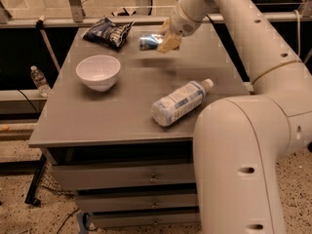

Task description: Place redbull can into white bowl

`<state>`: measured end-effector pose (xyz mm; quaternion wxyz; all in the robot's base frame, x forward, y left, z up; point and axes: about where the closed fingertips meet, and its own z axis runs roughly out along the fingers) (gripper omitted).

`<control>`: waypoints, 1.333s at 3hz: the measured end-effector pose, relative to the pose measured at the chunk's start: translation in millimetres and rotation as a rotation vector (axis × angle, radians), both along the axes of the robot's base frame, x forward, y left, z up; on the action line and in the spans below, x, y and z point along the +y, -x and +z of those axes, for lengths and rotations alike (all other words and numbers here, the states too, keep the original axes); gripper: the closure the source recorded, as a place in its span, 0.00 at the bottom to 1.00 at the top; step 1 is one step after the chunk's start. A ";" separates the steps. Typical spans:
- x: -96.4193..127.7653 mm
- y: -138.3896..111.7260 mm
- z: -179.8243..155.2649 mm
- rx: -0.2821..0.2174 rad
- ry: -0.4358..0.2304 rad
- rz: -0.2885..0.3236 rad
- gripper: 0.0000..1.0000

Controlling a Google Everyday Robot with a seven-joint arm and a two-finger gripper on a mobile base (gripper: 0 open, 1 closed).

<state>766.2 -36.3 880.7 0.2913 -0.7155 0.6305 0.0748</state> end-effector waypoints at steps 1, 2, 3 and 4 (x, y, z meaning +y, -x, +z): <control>31.6 9.5 23.5 -0.059 0.029 0.102 1.00; 66.7 27.6 40.5 -0.096 0.032 0.228 1.00; 66.7 27.6 40.5 -0.096 0.032 0.228 1.00; 89.0 35.5 48.8 -0.116 0.036 0.300 1.00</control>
Offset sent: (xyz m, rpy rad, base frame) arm -0.0531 0.0925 0.0615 -0.0371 -0.1287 0.3435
